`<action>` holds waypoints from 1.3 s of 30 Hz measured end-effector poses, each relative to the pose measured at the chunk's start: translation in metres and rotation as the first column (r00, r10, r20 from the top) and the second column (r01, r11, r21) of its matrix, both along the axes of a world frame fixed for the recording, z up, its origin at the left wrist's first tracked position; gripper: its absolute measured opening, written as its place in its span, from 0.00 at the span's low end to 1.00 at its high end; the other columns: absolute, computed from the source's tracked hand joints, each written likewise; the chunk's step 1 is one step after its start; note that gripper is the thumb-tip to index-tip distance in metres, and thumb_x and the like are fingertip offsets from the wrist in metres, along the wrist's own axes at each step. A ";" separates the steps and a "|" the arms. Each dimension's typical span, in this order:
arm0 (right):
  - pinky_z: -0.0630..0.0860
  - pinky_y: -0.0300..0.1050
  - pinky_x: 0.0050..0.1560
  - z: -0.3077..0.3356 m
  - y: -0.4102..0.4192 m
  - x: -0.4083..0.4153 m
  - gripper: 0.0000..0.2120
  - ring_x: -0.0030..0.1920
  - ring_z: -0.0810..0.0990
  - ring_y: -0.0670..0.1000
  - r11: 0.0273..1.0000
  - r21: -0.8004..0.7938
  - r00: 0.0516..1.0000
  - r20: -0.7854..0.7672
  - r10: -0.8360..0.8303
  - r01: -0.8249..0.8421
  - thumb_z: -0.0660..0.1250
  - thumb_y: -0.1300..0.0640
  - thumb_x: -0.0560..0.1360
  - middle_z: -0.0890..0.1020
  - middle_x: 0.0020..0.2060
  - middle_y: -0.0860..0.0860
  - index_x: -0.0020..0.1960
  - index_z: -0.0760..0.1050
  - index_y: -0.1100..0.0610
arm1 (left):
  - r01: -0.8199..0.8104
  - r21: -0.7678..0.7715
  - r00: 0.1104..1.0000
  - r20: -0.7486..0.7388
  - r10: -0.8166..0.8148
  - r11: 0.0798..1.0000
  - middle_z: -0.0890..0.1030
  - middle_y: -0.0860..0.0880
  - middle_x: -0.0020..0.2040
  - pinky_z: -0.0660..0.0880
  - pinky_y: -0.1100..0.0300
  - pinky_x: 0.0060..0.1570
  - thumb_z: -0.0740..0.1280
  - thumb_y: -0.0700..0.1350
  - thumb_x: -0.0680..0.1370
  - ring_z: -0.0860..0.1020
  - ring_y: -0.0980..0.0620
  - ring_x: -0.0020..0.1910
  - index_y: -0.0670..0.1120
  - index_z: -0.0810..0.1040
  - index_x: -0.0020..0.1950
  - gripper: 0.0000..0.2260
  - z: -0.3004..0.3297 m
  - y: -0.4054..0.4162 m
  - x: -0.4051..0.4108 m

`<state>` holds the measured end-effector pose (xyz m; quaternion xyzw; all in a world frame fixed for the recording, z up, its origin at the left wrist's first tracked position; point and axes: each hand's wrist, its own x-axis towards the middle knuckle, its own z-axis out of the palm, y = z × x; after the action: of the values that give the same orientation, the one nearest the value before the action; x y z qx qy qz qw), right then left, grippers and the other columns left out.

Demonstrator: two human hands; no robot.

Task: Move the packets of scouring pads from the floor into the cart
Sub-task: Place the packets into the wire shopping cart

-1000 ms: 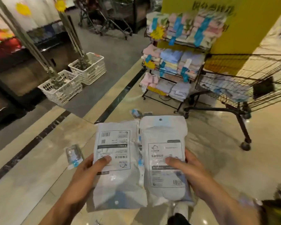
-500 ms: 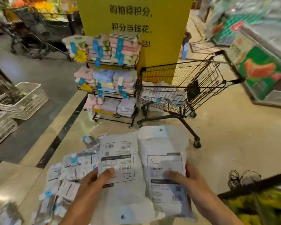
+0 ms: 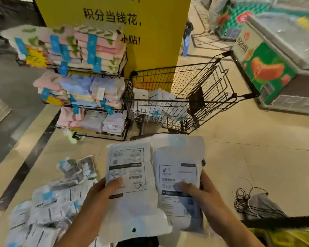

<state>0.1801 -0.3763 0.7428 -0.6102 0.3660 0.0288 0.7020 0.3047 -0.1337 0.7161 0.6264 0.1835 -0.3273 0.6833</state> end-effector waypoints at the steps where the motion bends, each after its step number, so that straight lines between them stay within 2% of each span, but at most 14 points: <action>1: 0.85 0.60 0.57 0.002 -0.009 0.015 0.29 0.51 0.90 0.54 1.000 -0.002 1.000 -0.002 -0.008 0.008 0.82 0.57 0.68 0.89 0.52 0.47 0.65 0.75 0.47 | 0.002 -0.006 1.000 -0.007 -0.003 1.000 0.89 0.42 0.53 0.81 0.43 0.54 0.70 0.42 0.80 0.85 0.37 0.55 0.47 0.84 0.62 0.11 -0.001 -0.010 0.016; 4: 0.85 0.63 0.57 0.010 -0.033 0.054 0.36 0.51 0.90 0.56 0.998 -0.004 0.998 -0.002 -0.060 0.060 0.85 0.53 0.62 0.89 0.52 0.48 0.65 0.74 0.47 | 0.050 -0.029 0.999 0.001 -0.050 0.998 0.89 0.44 0.51 0.80 0.46 0.53 0.71 0.42 0.79 0.85 0.39 0.55 0.47 0.84 0.61 0.11 0.004 -0.041 0.064; 7: 0.85 0.63 0.56 0.010 -0.055 0.086 0.30 0.50 0.90 0.56 0.988 0.004 0.988 0.026 -0.152 0.152 0.81 0.60 0.67 0.89 0.51 0.50 0.65 0.75 0.49 | 0.133 -0.018 0.990 0.049 -0.132 0.991 0.90 0.47 0.50 0.82 0.49 0.51 0.77 0.46 0.73 0.87 0.43 0.52 0.49 0.84 0.60 0.15 0.012 -0.072 0.111; 9: 0.84 0.63 0.56 0.009 -0.069 0.104 0.28 0.51 0.89 0.56 0.982 0.005 0.981 0.043 -0.188 0.188 0.79 0.63 0.69 0.89 0.52 0.51 0.66 0.76 0.49 | 0.186 -0.006 0.980 0.069 -0.185 0.983 0.89 0.47 0.51 0.82 0.47 0.54 0.74 0.45 0.77 0.87 0.44 0.53 0.49 0.84 0.60 0.12 0.015 -0.093 0.139; 11: 0.84 0.63 0.56 0.008 -0.087 0.123 0.27 0.51 0.89 0.57 0.976 0.017 0.975 0.052 -0.218 0.217 0.78 0.64 0.70 0.89 0.54 0.51 0.65 0.77 0.49 | 0.213 0.012 0.974 0.077 -0.213 0.977 0.89 0.48 0.52 0.80 0.43 0.60 0.72 0.44 0.79 0.86 0.43 0.56 0.50 0.84 0.61 0.10 0.017 -0.116 0.165; 14: 0.84 0.65 0.56 0.006 -0.124 0.152 0.29 0.53 0.89 0.60 0.965 0.066 0.966 0.049 -0.255 0.252 0.78 0.60 0.66 0.89 0.55 0.54 0.65 0.78 0.50 | 0.251 0.024 0.963 0.093 -0.252 0.968 0.89 0.49 0.53 0.81 0.47 0.56 0.72 0.44 0.80 0.86 0.45 0.56 0.51 0.84 0.61 0.10 0.014 -0.153 0.201; 17: 0.84 0.64 0.57 -0.003 -0.168 0.187 0.37 0.53 0.89 0.60 0.968 0.088 0.970 0.042 -0.241 0.237 0.83 0.57 0.59 0.89 0.55 0.55 0.66 0.76 0.53 | 0.246 0.026 0.966 0.077 -0.247 0.969 0.90 0.49 0.51 0.82 0.54 0.45 0.71 0.44 0.79 0.88 0.46 0.50 0.51 0.84 0.59 0.09 0.006 -0.195 0.235; 19: 0.85 0.64 0.57 -0.012 -0.200 0.214 0.38 0.53 0.89 0.60 0.970 0.097 0.973 0.037 -0.228 0.224 0.84 0.55 0.59 0.89 0.55 0.54 0.67 0.75 0.53 | 0.244 0.035 0.967 0.071 -0.245 0.969 0.90 0.48 0.50 0.83 0.57 0.38 0.71 0.43 0.80 0.88 0.48 0.46 0.51 0.85 0.57 0.08 0.001 -0.223 0.258; 23: 0.84 0.65 0.59 -0.025 -0.268 0.271 0.24 0.53 0.89 0.58 0.970 0.081 0.973 0.028 -0.230 0.228 0.76 0.62 0.72 0.89 0.55 0.53 0.66 0.77 0.51 | 0.250 0.091 0.962 0.092 -0.258 0.964 0.89 0.47 0.51 0.83 0.47 0.49 0.70 0.43 0.80 0.89 0.48 0.47 0.52 0.85 0.58 0.09 0.002 -0.282 0.305; 28: 0.86 0.60 0.54 -0.025 -0.341 0.335 0.24 0.51 0.89 0.56 0.975 0.120 0.982 0.004 -0.187 0.185 0.76 0.63 0.73 0.89 0.53 0.52 0.65 0.77 0.49 | 0.210 0.095 0.972 0.090 -0.218 0.973 0.89 0.46 0.53 0.83 0.46 0.53 0.72 0.41 0.79 0.88 0.45 0.50 0.49 0.85 0.60 0.10 0.013 -0.354 0.361; 32: 0.85 0.63 0.56 -0.026 -0.378 0.383 0.29 0.54 0.89 0.56 0.987 0.111 0.993 -0.011 -0.118 0.118 0.77 0.58 0.68 0.89 0.54 0.52 0.67 0.75 0.50 | 0.187 0.095 0.978 0.078 -0.194 0.978 0.89 0.47 0.51 0.83 0.52 0.47 0.73 0.44 0.78 0.88 0.46 0.49 0.51 0.86 0.58 0.09 0.010 -0.387 0.406; 37: 0.83 0.66 0.59 -0.043 -0.410 0.448 0.30 0.56 0.88 0.58 0.985 0.121 0.992 -0.044 -0.121 0.125 0.78 0.57 0.66 0.88 0.56 0.53 0.67 0.75 0.51 | 0.173 0.088 0.985 0.006 -0.175 0.981 0.88 0.52 0.52 0.81 0.52 0.47 0.73 0.47 0.79 0.87 0.49 0.49 0.57 0.84 0.55 0.07 -0.016 -0.421 0.473; 39: 0.84 0.64 0.58 -0.063 -0.420 0.471 0.28 0.55 0.89 0.57 0.984 0.100 0.987 -0.067 -0.143 0.149 0.78 0.56 0.68 0.88 0.56 0.52 0.65 0.76 0.50 | 0.197 0.044 0.980 -0.001 -0.197 0.979 0.83 0.58 0.51 0.77 0.57 0.46 0.72 0.46 0.80 0.82 0.55 0.47 0.60 0.80 0.51 0.08 -0.037 -0.439 0.499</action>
<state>0.6516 -0.7966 0.6798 -0.5431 0.4286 0.0147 0.7219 0.8040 -0.5725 0.6795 0.6568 0.1265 -0.3880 0.6340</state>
